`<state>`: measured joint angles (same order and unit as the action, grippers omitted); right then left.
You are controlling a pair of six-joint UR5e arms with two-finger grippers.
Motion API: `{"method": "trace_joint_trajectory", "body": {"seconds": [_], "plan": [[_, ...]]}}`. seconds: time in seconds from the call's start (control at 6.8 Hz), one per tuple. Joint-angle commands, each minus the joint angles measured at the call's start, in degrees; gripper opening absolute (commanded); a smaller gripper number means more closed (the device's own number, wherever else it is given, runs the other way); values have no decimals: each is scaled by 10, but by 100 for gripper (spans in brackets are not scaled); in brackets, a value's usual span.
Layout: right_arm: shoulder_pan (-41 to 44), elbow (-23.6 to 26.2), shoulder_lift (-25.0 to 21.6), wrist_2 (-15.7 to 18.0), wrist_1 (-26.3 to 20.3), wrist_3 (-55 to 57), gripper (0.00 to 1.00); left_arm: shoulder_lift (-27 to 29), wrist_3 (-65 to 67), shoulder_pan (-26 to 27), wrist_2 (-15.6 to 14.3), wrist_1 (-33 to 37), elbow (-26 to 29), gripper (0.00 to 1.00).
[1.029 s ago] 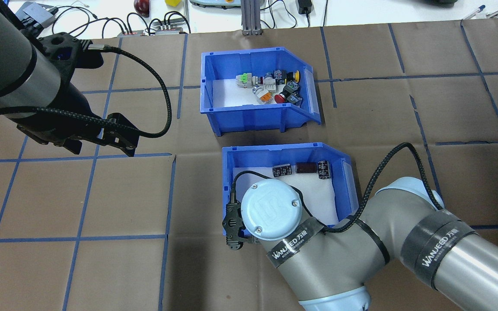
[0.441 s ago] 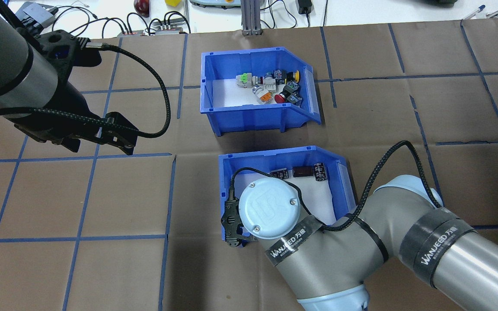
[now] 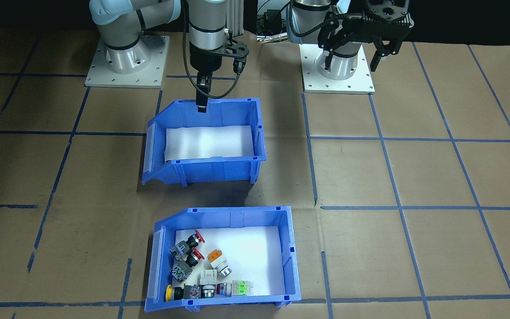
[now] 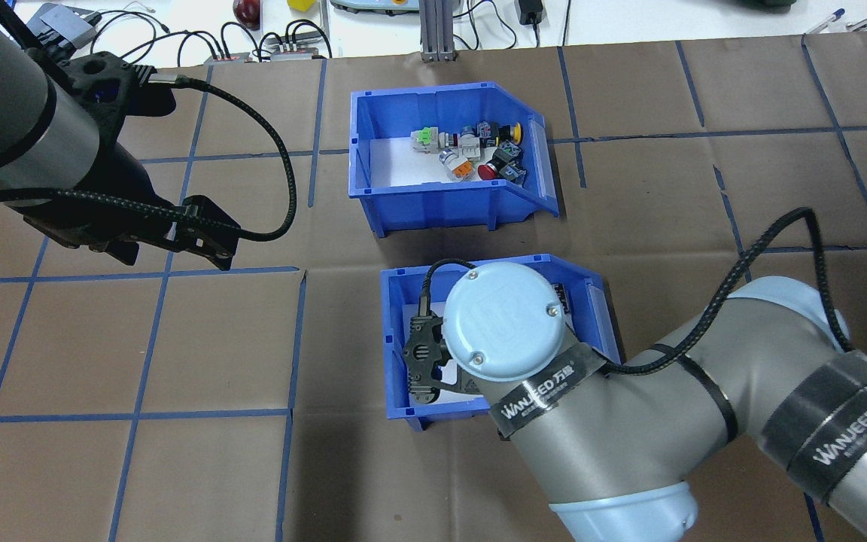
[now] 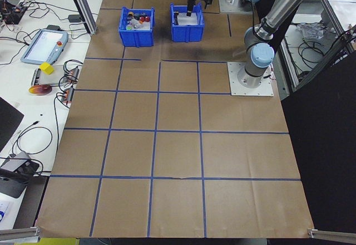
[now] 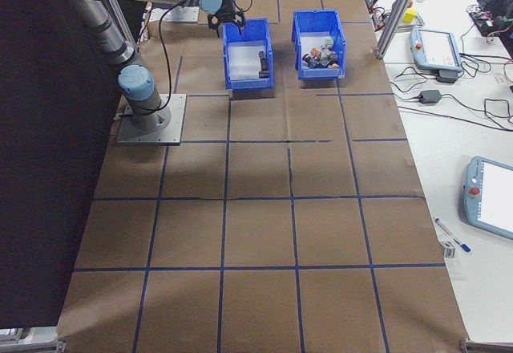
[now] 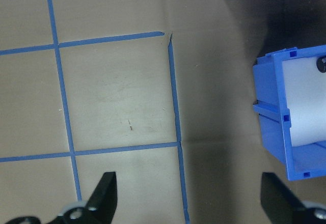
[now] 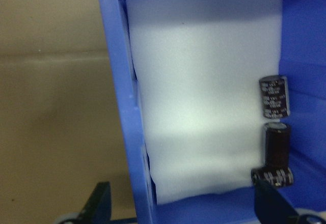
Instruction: Place button box in front
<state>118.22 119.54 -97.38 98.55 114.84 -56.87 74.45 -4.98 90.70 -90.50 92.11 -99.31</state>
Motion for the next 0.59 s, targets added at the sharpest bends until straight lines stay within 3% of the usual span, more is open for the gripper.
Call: {"method": "trace_joint_trajectory", "body": {"seconds": [0.0, 0.44], "plan": [[-104, -24, -23, -6, -51, 10, 100, 0, 0, 0, -2, 0, 0, 99], [-193, -77, -19, -8, -53, 227, 100, 1, 0, 0, -2, 0, -1, 99]]}}
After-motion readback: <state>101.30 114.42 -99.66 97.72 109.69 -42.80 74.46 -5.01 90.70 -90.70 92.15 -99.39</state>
